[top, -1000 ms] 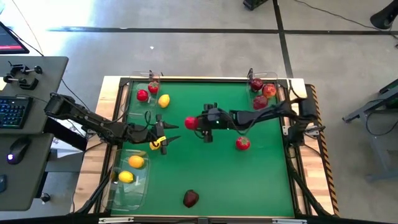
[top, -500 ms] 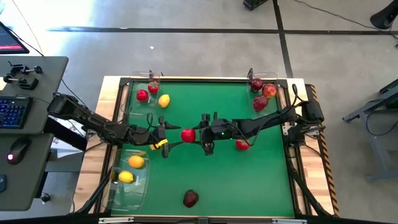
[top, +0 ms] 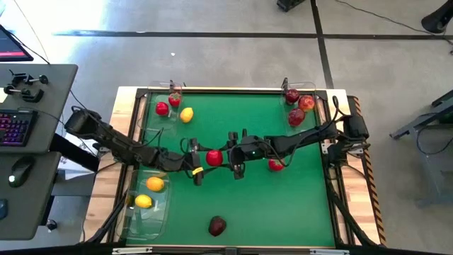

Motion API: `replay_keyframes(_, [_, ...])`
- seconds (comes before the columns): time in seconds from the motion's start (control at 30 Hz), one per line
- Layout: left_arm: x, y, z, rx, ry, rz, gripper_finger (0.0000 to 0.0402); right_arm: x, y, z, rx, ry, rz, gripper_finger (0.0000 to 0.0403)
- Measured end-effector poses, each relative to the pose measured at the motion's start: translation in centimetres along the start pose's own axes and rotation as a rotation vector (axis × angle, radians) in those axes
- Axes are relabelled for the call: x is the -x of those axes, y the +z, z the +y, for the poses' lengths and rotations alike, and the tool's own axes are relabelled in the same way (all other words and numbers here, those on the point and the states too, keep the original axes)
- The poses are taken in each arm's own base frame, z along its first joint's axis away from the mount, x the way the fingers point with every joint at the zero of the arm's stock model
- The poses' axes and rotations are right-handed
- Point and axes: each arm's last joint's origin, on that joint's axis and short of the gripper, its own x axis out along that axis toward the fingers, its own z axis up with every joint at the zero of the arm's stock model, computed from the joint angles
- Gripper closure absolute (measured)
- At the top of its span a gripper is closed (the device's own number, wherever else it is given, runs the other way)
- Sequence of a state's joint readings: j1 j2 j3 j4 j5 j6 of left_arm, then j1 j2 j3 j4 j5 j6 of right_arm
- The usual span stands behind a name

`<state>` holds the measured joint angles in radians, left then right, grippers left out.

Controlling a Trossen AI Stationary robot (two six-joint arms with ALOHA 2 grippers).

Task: Sort produce into baskets
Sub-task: Put the tomato into the top left bin

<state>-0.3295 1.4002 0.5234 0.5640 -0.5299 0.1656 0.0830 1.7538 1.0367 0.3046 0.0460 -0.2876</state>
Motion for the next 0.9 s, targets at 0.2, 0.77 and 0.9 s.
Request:
replay_keyframes(0.2, [0.7, 0.5, -0.1, -0.015, 0.004, -0.008, 0.0108, 0.0, 0.2, 0.0, 0.001, 0.003, -0.015, 0.0181])
replay_keyframes(0.77, [0.8, 0.6, 0.0, -0.006, 0.022, -0.006, 0.0136, 0.8, 0.9, 0.6, -0.002, -0.092, 0.007, 0.0121])
replay_keyframes(0.9, [1.0, 0.7, 0.1, 0.0, 0.024, -0.005, 0.0137, 1.7, 1.3, 0.5, 0.006, -0.105, 0.038, 0.0118])
